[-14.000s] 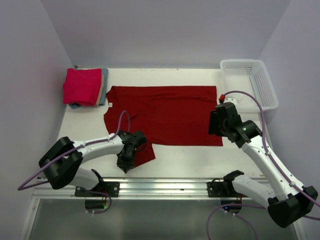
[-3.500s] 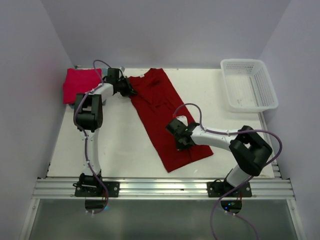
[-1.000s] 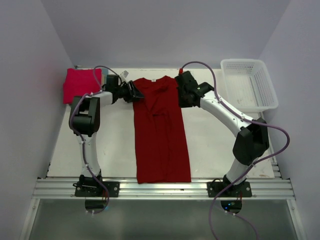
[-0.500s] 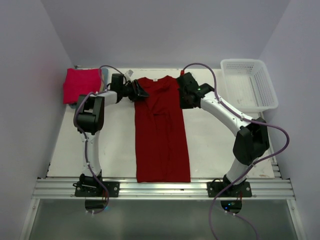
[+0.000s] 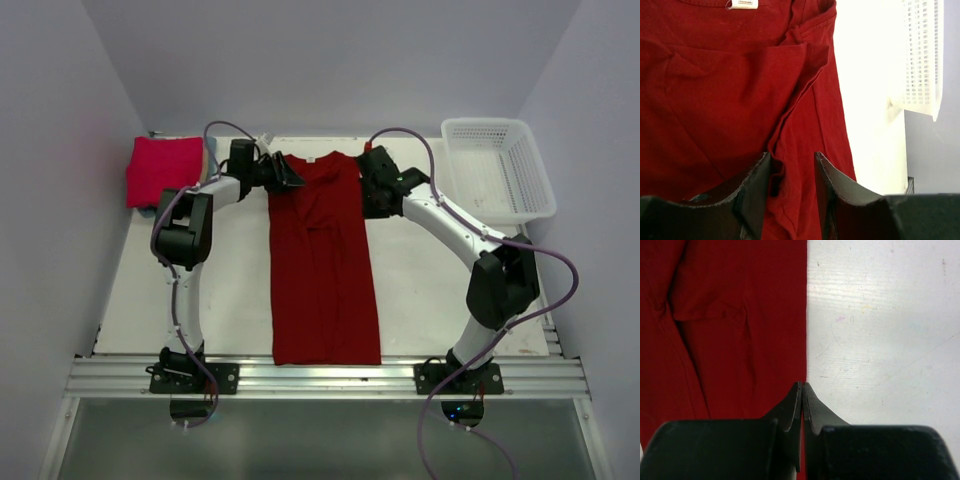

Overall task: Fold and stack the t-shirts
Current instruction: Fold the tshirt

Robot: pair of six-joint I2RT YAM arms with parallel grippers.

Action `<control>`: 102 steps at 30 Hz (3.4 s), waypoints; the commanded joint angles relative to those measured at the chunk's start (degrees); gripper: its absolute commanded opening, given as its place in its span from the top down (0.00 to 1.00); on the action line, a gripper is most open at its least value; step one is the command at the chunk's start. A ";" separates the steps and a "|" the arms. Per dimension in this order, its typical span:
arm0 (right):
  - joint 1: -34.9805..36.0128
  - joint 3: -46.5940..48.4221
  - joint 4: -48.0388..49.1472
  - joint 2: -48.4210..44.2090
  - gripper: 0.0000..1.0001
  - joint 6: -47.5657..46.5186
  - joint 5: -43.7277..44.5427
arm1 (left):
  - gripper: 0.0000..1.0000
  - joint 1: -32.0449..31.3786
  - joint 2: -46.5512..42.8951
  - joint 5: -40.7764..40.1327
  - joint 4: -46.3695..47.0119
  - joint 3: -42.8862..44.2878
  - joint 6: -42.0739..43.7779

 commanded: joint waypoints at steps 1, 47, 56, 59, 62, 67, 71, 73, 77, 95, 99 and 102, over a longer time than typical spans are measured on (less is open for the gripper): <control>-0.79 -0.59 1.72 -2.49 1.00 0.03 0.29 | 0.57 -0.33 -0.03 0.39 0.43 1.87 -0.30; -3.95 -2.00 2.42 -2.85 0.97 -0.24 -1.55 | 0.23 -12.11 -5.45 -0.56 -1.23 0.29 3.02; -4.13 -4.54 4.00 -4.86 0.94 -0.59 -6.10 | 0.18 -11.67 -25.66 -14.28 -7.28 -9.72 10.50; -4.13 -9.09 6.29 -7.05 0.94 0.29 -13.38 | 0.34 -11.58 -32.78 -16.39 -8.44 -19.11 10.33; -4.04 -17.25 10.59 -11.44 1.00 2.39 -17.97 | 0.86 -11.75 -41.21 -16.05 -8.62 -30.80 8.75; -2.82 -29.75 13.58 -19.70 1.00 4.95 -24.04 | 1.00 -13.42 -56.96 -17.10 -13.25 -47.31 5.77; -1.50 -40.11 14.29 -27.88 1.00 8.20 -27.47 | 0.96 -15.88 -70.48 -17.45 -20.90 -52.79 2.60; -0.27 -42.59 13.59 -32.44 1.00 10.04 -27.75 | 0.67 -17.64 -73.58 -18.76 -26.86 -53.93 0.94; 1.14 -47.25 11.65 -38.61 0.93 13.03 -29.06 | 0.30 -20.28 -79.73 -20.61 -33.66 -56.40 -2.85; 8.00 -58.16 4.37 -50.66 0.52 28.14 -28.89 | 0.09 -24.85 -87.66 -14.47 -34.90 -71.16 -11.99; 8.00 -58.42 2.69 -52.06 0.55 30.43 -29.94 | 0.11 -25.46 -88.88 -12.18 -33.58 -74.32 -15.23; 8.00 -58.33 2.33 -52.33 0.55 31.58 -30.90 | 0.13 -26.34 -89.50 -10.34 -33.84 -75.73 -17.08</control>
